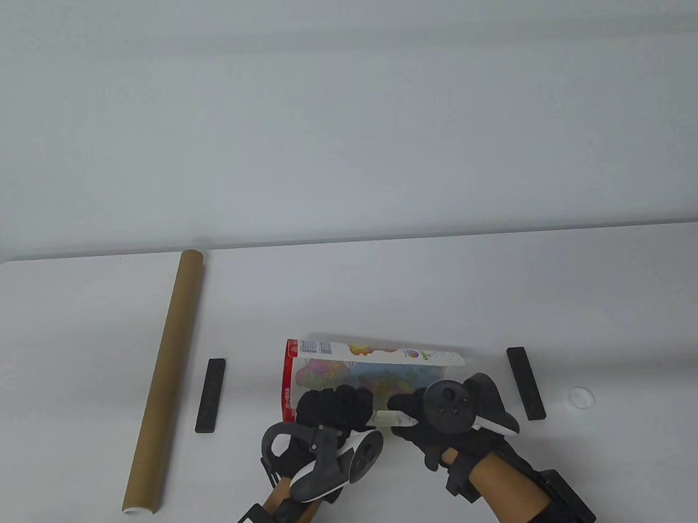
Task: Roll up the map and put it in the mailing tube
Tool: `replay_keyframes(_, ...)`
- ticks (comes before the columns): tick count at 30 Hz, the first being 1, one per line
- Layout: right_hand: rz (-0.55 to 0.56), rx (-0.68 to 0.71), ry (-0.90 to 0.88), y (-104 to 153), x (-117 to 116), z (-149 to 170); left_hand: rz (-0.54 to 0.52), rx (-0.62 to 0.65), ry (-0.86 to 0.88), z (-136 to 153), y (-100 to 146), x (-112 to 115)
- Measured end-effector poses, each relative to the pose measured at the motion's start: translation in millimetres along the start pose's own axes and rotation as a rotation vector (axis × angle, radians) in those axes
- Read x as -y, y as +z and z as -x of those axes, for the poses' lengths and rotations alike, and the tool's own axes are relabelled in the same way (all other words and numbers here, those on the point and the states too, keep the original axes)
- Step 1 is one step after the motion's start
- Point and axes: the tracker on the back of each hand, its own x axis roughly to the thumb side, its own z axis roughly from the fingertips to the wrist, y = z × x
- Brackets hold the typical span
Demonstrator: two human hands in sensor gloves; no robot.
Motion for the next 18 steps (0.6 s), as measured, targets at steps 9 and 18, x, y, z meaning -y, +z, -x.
replay_keyframes(9,0.09,0.093,0.289,7.9,2.5,-25.3,0.232,-0.086,0.227,16.2,-7.6,13.0)
replay_keyframes(18,0.161,0.124,0.481,12.8,1.7,-39.9,0.423,-0.134,0.537,34.3,-11.1,27.2)
